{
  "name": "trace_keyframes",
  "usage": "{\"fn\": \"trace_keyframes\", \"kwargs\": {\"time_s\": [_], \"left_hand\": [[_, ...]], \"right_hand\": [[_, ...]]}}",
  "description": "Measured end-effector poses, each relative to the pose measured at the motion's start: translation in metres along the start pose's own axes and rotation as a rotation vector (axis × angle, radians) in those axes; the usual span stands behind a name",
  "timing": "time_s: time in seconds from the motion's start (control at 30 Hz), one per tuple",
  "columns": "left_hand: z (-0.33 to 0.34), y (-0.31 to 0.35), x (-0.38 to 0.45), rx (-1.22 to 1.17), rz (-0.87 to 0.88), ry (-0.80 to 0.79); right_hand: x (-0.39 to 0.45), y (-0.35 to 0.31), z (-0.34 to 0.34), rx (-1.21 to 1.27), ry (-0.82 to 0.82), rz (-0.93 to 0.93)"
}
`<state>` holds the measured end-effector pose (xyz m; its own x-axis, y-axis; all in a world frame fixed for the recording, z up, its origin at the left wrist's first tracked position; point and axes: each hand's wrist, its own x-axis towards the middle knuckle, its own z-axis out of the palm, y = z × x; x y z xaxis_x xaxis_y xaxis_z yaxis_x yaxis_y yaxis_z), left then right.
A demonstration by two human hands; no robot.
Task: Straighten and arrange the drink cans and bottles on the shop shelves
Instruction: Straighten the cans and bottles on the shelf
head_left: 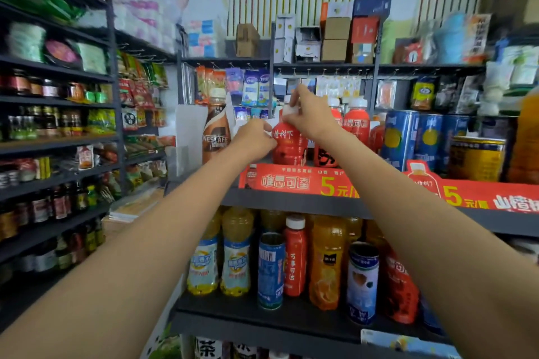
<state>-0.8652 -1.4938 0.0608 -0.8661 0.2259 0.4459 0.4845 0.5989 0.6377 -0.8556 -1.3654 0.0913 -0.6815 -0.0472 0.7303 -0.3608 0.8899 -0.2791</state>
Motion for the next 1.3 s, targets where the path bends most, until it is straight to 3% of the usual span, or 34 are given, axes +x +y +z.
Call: {"fn": "trace_keyframes", "kwargs": {"time_s": [0.13,0.27,0.4,0.53,0.63,0.77,1.0,1.3], "left_hand": [[0.004,0.007,0.012,0.069,0.015,-0.087],[0.004,0.01,0.021,0.144,-0.007,-0.173],[0.009,0.01,0.031,0.234,-0.026,-0.163],[0.014,0.009,0.035,0.097,-0.069,-0.252],[0.011,0.009,0.039,0.007,-0.092,-0.273],[0.006,0.023,0.032,-0.099,-0.129,-0.323],[0.039,0.043,0.036,-0.277,-0.102,-0.413],[0.072,0.061,0.042,-0.269,-0.076,-0.389]], "right_hand": [[-0.002,0.013,-0.002,0.1,-0.118,0.093],[-0.009,0.029,-0.005,0.054,-0.421,0.261],[-0.002,0.033,0.0,-0.07,-0.406,0.278],[0.001,0.033,-0.003,0.216,-0.452,0.336],[0.001,0.028,0.0,0.281,-0.398,0.322],[0.002,0.023,-0.01,-0.017,-0.219,0.2],[-0.001,0.039,-0.042,-0.41,-0.232,0.071],[-0.016,0.061,-0.092,-0.584,-0.108,0.063]]}}
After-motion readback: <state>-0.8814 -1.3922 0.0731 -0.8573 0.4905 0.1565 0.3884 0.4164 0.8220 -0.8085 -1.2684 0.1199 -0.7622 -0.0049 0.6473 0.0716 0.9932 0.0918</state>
